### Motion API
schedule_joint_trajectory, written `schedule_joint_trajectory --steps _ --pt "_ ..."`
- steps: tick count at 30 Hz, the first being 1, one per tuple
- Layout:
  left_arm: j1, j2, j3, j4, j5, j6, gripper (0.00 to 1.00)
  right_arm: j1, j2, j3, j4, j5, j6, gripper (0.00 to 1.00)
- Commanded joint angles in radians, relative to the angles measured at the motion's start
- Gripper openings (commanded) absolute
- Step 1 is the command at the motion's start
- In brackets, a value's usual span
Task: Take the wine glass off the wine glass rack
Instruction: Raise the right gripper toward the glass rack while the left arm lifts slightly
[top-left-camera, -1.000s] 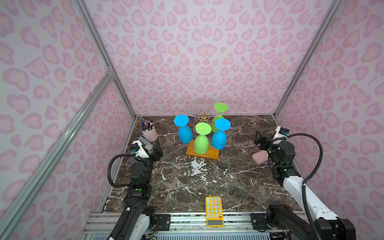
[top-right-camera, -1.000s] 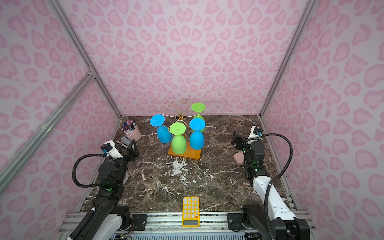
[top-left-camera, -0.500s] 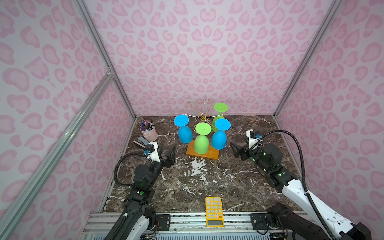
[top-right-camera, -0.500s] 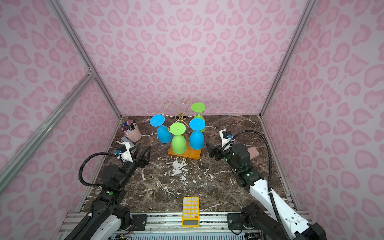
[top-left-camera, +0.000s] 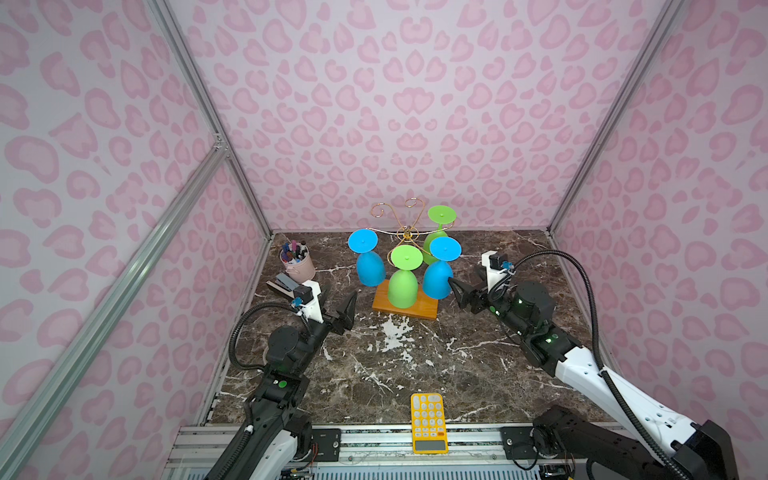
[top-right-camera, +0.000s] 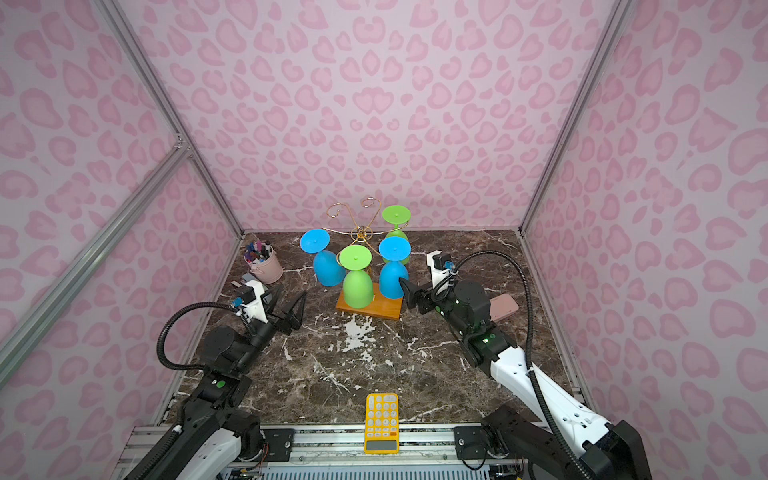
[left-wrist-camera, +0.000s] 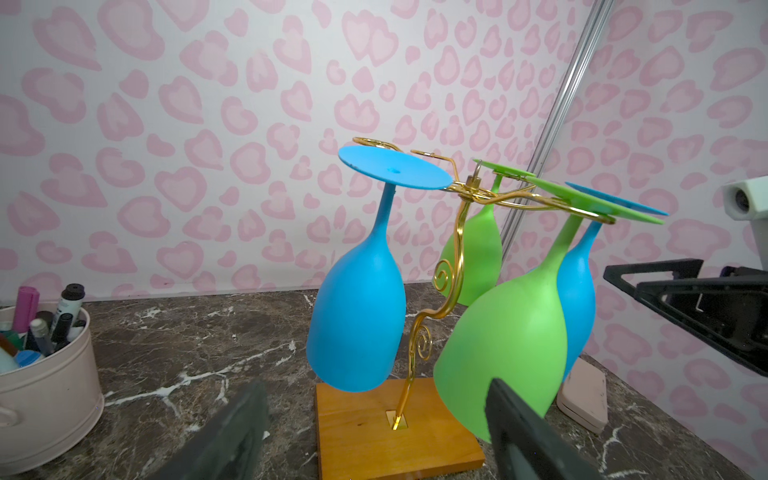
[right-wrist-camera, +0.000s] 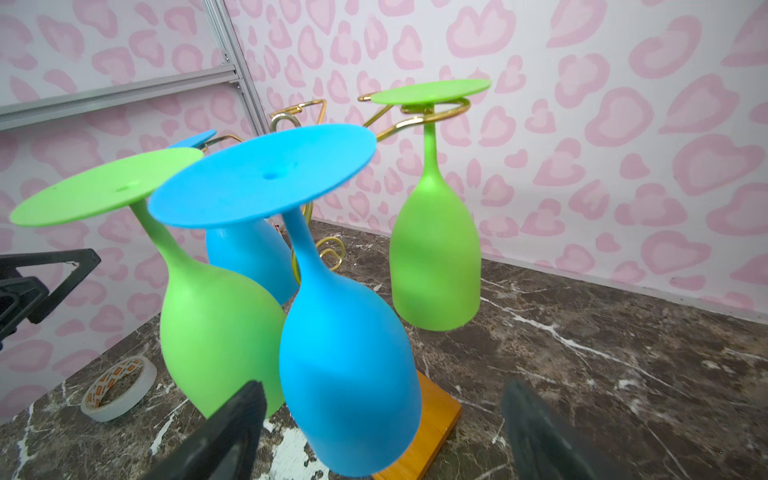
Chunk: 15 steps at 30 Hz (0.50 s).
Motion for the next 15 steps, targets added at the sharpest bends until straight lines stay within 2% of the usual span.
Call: schedule_joint_trajectory --steps 1,15 --pt "-0.002 -0.011 0.018 -0.016 -0.017 0.016 0.85 0.0 0.02 0.013 0.069 0.012 -0.009 0.9" --pt "-0.002 -0.037 0.02 -0.051 -0.073 0.014 0.87 0.008 0.104 0.065 0.127 0.013 -0.03 0.89"
